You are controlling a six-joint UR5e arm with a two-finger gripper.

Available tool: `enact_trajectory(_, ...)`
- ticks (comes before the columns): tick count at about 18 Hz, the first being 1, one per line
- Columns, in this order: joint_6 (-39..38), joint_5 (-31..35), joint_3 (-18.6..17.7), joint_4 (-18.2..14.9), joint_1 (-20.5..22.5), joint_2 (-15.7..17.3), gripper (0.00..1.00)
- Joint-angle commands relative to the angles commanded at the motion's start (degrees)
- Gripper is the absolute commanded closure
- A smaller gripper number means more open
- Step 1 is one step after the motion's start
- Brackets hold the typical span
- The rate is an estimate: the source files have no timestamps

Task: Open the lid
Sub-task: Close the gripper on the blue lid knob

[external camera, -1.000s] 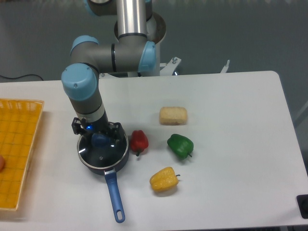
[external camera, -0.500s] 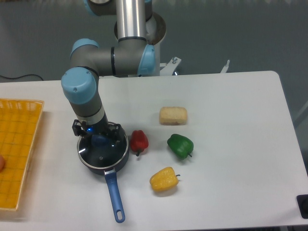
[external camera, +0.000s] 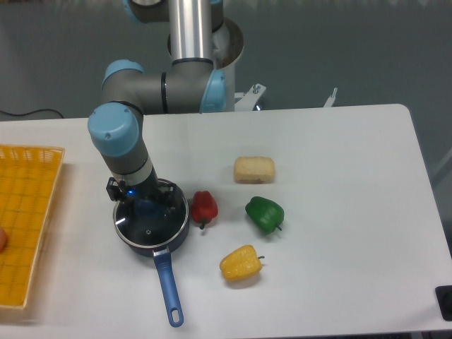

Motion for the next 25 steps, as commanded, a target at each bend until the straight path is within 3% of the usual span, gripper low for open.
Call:
enact_trajectory(5,-0.09,0.09,0.0,0.0,0.0,0.0,0.15)
enact_trajectory(7,-0.26,0.09,0.0,0.0,0.0,0.09,0.26)
enact_trajectory(14,-0.26,0.09,0.0,0.0,0.0,0.09,0.4)
enact_trajectory(25,0.0,0.09,0.17,0.0,0.09,0.79,0.44)
